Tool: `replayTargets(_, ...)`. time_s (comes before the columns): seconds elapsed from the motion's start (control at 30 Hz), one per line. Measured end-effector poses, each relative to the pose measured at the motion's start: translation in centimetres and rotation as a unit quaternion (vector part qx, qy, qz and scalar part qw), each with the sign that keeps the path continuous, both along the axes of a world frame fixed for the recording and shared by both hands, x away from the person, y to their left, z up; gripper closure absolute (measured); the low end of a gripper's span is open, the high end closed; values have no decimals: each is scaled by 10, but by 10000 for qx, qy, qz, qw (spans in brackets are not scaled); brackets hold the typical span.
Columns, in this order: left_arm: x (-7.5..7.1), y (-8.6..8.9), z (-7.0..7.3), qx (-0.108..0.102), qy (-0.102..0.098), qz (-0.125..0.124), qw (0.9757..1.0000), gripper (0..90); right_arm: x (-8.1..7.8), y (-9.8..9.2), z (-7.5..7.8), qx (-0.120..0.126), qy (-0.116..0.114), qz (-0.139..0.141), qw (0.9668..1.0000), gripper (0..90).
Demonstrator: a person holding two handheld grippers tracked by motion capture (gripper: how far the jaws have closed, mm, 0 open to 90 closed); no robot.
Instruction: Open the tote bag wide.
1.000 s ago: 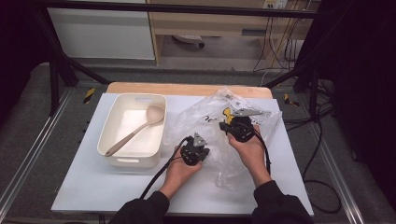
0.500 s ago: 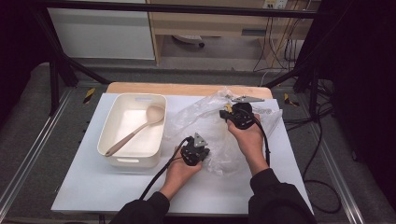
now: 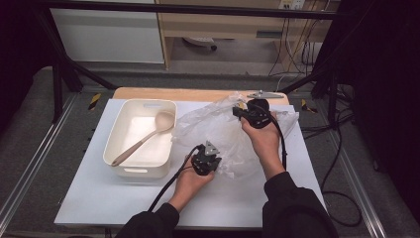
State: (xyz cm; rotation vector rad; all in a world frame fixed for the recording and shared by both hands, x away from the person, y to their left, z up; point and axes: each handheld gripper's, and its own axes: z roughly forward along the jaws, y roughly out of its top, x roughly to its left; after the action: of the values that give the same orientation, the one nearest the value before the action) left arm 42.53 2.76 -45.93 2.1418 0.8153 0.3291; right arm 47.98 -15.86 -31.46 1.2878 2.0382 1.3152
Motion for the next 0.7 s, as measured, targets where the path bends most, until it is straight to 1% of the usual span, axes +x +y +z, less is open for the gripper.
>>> replayTargets(0.13,0,0,0,21,-30,0,10000,900,-1,2,5,26,-22,-8,10000,900)
replayTargets(0.3,0,0,0,8,-17,-13,10000,900,0,2,4,55,-8,-34,10000,900)
replayTargets(0.5,0,0,0,13,-15,-28,10000,900,2,-3,8,69,-17,-104,9999,900)
replayTargets(0.7,0,0,0,9,-12,-40,10000,900,6,-2,3,20,54,-108,9999,900)
